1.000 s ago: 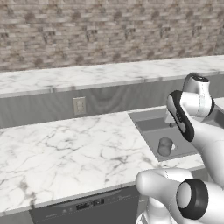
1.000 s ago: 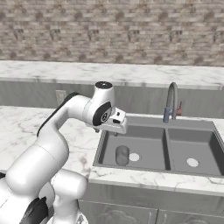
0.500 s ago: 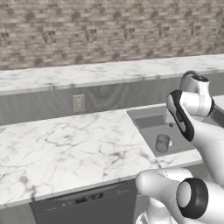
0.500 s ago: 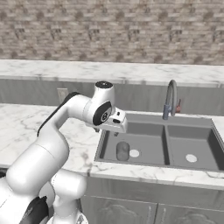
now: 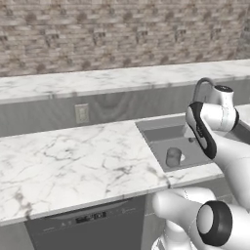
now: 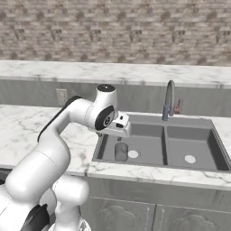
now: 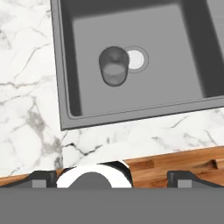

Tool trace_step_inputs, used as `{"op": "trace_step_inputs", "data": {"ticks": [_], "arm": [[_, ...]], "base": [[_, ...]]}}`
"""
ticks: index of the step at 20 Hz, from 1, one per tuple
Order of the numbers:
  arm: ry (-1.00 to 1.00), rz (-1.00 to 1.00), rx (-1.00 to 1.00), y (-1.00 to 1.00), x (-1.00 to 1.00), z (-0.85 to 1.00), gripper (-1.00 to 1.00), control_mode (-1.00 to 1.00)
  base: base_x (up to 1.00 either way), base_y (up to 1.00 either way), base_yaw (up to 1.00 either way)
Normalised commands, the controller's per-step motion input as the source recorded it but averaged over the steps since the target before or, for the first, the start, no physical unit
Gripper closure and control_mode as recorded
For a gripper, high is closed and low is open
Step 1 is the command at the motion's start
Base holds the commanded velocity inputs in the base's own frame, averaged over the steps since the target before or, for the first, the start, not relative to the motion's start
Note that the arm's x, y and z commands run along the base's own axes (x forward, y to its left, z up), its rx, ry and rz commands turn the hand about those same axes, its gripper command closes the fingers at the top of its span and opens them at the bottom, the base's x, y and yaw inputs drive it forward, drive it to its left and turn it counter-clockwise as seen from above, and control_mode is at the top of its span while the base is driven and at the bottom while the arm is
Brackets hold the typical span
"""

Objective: Place the glass cup in the left basin and the glass cup in the right basin of the sink.

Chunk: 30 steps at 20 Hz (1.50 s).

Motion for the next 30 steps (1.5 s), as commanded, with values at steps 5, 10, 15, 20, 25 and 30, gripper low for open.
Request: {"op": "trace_step_inputs", "data": {"ticks": [5, 10, 15, 20, 25, 30], "arm": [[0.0, 0.0, 0.0, 0.0, 0.0, 0.0, -1.0, 1.0], [0.0, 0.0, 0.0, 0.0, 0.0, 0.0, -1.0, 1.0], [0.0, 0.0, 0.0, 0.0, 0.0, 0.0, -1.0, 1.0], [0.0, 0.0, 0.0, 0.0, 0.0, 0.0, -1.0, 1.0], [0.0, 0.0, 0.0, 0.0, 0.0, 0.0, -1.0, 1.0], [0.0, 0.0, 0.0, 0.0, 0.0, 0.0, -1.0, 1.0]], "base": [[-0.1, -0.61, 0.01], [-0.14, -0.63, 0.03], [-0.18, -0.62, 0.0], [-0.17, -0.63, 0.0], [-0.15, -0.64, 0.0], [-0.13, -0.64, 0.0]]}}
